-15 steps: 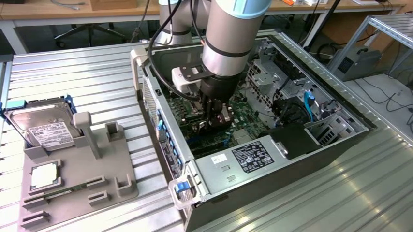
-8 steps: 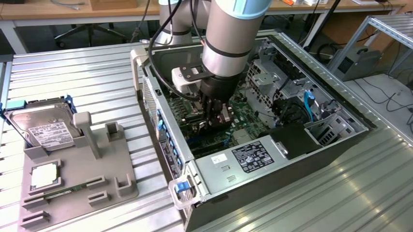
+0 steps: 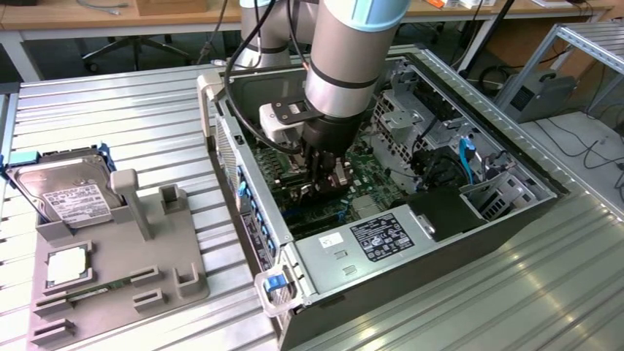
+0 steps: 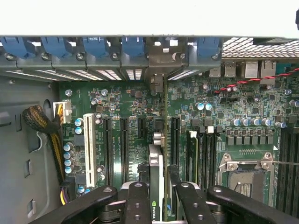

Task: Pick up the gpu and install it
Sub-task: 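Insert the gpu into the slot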

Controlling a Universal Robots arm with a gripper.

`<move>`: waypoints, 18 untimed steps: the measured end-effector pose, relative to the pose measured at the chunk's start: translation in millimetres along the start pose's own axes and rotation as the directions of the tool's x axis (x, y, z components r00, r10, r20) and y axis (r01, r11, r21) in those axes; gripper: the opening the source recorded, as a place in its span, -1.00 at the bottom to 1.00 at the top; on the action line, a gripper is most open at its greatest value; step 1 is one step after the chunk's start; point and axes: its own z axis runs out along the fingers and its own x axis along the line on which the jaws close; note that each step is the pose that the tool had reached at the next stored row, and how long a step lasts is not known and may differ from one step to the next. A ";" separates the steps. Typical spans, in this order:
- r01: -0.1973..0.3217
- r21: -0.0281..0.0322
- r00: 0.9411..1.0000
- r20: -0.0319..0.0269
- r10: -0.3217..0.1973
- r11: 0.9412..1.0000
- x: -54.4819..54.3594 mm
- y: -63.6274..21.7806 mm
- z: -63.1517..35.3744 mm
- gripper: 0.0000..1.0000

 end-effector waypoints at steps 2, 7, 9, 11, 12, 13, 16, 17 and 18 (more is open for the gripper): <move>0.000 0.000 1.000 0.000 0.000 1.000 0.0 0.0 0.1 -0.47; 0.000 0.000 1.000 0.000 0.000 1.000 0.0 0.0 0.2 -0.47; 0.000 0.000 1.000 0.000 0.000 1.000 0.0 0.0 0.4 -0.47; 0.000 0.000 1.000 0.000 0.000 1.000 0.0 0.0 0.4 -0.47; 0.000 0.000 1.000 0.000 0.000 1.000 0.0 0.0 0.4 -0.47; 0.000 0.000 1.000 0.000 0.000 1.000 0.0 0.0 0.4 -0.47; 0.000 0.000 1.000 0.000 0.000 1.000 0.0 0.0 0.5 -0.47; 0.000 0.000 1.000 0.000 0.000 1.000 0.0 0.0 0.6 -0.47; 0.000 0.000 1.000 0.000 0.000 1.000 0.0 0.0 1.0 -0.47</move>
